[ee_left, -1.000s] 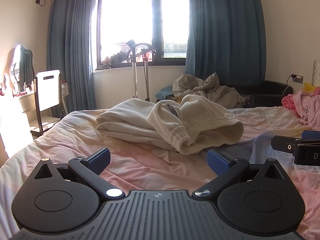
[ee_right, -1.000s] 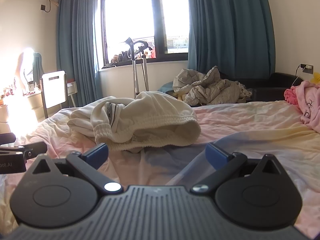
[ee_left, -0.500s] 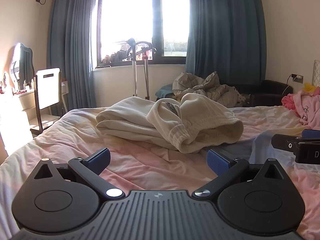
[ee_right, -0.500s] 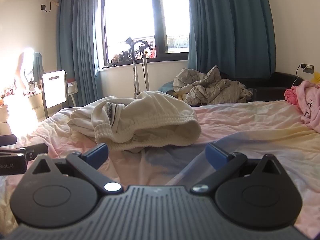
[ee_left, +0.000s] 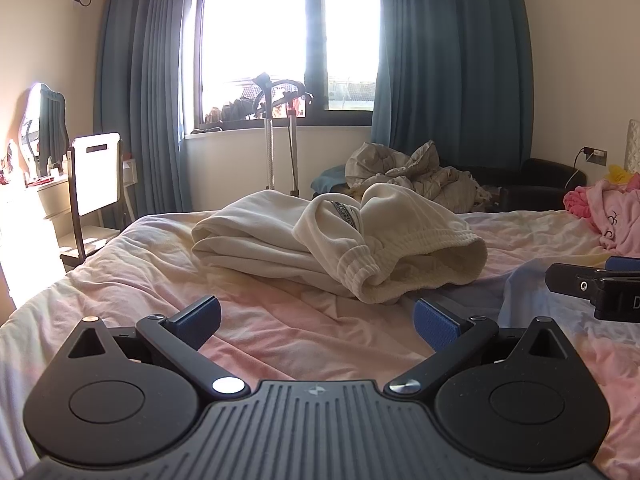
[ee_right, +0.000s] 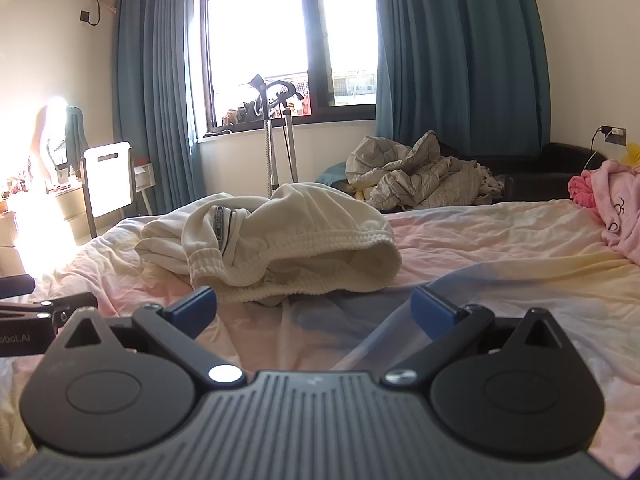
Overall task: Fold clothes
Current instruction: 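Move both grippers toward the cream sweatpants on the bed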
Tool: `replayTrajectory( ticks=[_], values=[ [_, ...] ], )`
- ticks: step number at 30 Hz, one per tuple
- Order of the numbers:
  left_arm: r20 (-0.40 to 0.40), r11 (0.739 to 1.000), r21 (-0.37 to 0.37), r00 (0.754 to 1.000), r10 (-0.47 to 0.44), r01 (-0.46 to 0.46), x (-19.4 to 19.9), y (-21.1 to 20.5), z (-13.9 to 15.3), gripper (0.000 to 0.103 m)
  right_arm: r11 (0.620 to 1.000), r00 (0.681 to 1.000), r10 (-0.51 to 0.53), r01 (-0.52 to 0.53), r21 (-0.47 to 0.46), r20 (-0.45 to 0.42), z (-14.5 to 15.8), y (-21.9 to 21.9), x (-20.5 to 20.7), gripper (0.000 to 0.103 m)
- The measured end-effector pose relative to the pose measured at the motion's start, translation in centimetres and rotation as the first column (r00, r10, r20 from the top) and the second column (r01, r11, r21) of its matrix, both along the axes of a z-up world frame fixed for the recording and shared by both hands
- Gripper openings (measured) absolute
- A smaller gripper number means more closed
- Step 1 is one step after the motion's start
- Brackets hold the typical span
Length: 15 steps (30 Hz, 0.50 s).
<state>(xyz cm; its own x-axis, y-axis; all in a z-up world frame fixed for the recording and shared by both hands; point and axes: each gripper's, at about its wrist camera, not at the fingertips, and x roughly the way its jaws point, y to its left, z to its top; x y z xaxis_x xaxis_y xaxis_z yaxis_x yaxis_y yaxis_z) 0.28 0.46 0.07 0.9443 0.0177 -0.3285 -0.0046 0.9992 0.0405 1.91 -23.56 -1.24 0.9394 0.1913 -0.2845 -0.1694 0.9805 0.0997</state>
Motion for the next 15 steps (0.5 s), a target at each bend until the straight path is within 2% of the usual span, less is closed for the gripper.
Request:
replayTrajectory(
  ticks=[15],
  values=[
    [-0.011, 1.0, 0.008, 1.0, 0.01, -0.01, -0.07, -0.38, -0.36, 0.103, 1.0, 1.0, -0.011, 0.011, 0.011, 0.007, 0.28, -0.25, -0.06, 0.103]
  ],
)
